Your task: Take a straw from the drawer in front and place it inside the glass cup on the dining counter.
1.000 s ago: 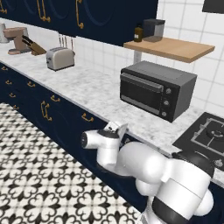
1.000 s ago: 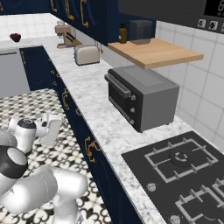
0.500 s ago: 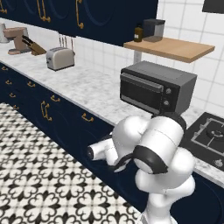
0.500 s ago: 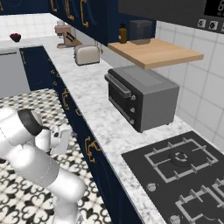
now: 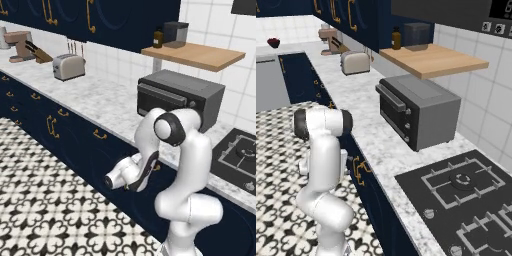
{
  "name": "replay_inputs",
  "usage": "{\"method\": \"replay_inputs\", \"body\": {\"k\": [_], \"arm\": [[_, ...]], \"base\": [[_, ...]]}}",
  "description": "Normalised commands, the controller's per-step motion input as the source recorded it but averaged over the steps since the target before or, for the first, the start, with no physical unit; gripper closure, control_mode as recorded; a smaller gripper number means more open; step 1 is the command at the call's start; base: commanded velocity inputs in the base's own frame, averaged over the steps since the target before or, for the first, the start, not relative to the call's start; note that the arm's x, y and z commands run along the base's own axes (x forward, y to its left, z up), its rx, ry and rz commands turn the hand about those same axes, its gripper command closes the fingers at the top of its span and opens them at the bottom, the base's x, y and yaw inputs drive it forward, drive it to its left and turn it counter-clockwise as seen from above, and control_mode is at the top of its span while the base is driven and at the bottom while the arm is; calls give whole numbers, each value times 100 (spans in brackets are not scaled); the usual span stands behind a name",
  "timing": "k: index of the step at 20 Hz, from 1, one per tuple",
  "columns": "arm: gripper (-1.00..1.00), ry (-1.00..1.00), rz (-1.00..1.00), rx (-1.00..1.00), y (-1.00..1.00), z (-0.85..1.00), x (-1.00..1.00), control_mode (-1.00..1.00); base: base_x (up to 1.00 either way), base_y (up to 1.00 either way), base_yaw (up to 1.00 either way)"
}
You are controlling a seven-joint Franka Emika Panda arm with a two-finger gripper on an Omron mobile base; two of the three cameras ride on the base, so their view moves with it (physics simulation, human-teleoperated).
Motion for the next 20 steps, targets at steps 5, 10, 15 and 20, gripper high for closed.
{"method": "replay_inputs", "body": {"k": [5,10,15,20], "arm": [[-100,0,-7,-5,-17,-54,60,-100],[-100,0,-6,0,-19,-42,69,-100],[-100,0,-3,0,-24,-26,74,-100],[-100,-1,-3,0,-30,-8,26,-100]], "base": [[0,0,0],[0,0,0],[0,0,0],[0,0,0]]}}
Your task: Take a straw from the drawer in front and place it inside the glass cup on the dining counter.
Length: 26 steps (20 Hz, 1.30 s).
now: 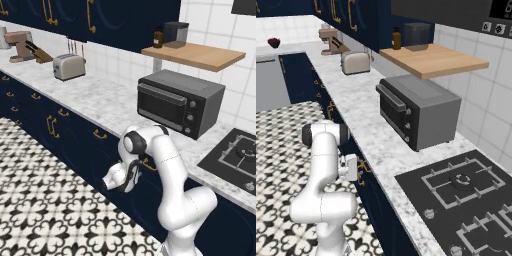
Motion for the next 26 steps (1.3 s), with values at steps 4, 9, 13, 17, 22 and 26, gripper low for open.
{"method": "replay_inputs", "body": {"k": [4,9,13,17,22,26], "arm": [[-100,-16,0,0,-34,1,-14,-100],[-100,-21,0,0,-28,16,-32,-100],[-100,-12,0,0,-23,22,-54,-100],[-100,-2,0,2,-19,43,-48,-100],[-100,4,0,9,-21,61,-8,-100],[-100,26,0,4,-21,-4,20,-100]], "base": [[0,0,0],[0,0,0],[0,0,0],[0,0,0],[0,0,0],[0,0,0]]}}
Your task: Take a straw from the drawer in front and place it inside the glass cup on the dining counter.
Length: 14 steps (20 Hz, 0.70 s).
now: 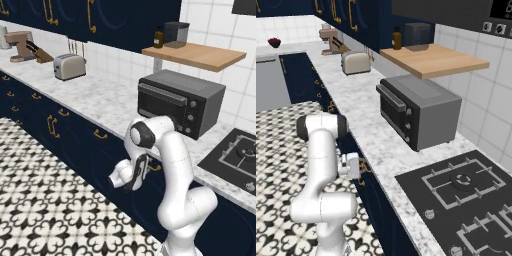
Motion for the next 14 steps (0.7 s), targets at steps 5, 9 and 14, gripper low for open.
{"method": "replay_inputs", "body": {"k": [5,9,14], "arm": [[-100,33,1,0,-3,-48,5,-100],[-100,19,3,0,0,-45,2,-100],[-100,1,3,0,0,-26,31,-100]], "base": [[0,0,0],[0,0,0],[0,0,0]]}}
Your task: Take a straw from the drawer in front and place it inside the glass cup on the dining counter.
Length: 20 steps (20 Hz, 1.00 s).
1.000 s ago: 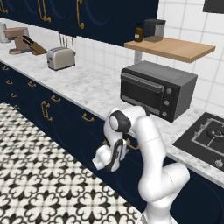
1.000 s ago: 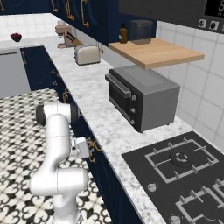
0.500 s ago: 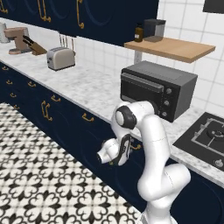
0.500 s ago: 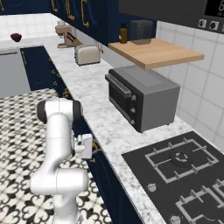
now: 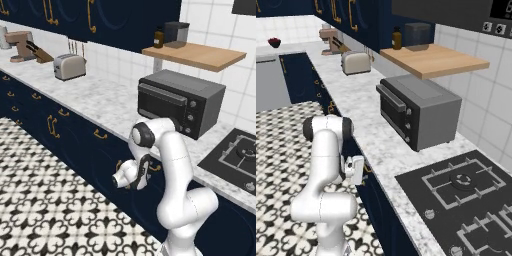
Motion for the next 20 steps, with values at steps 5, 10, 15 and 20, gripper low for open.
{"method": "replay_inputs", "body": {"k": [5,10,15,20], "arm": [[100,0,2,0,0,-19,22,-100],[100,-2,2,0,39,-1,-36,-100],[100,-5,5,0,98,0,-77,-100],[100,-1,5,0,100,0,-71,-100]], "base": [[0,0,0],[0,0,0],[0,0,0],[0,0,0]]}}
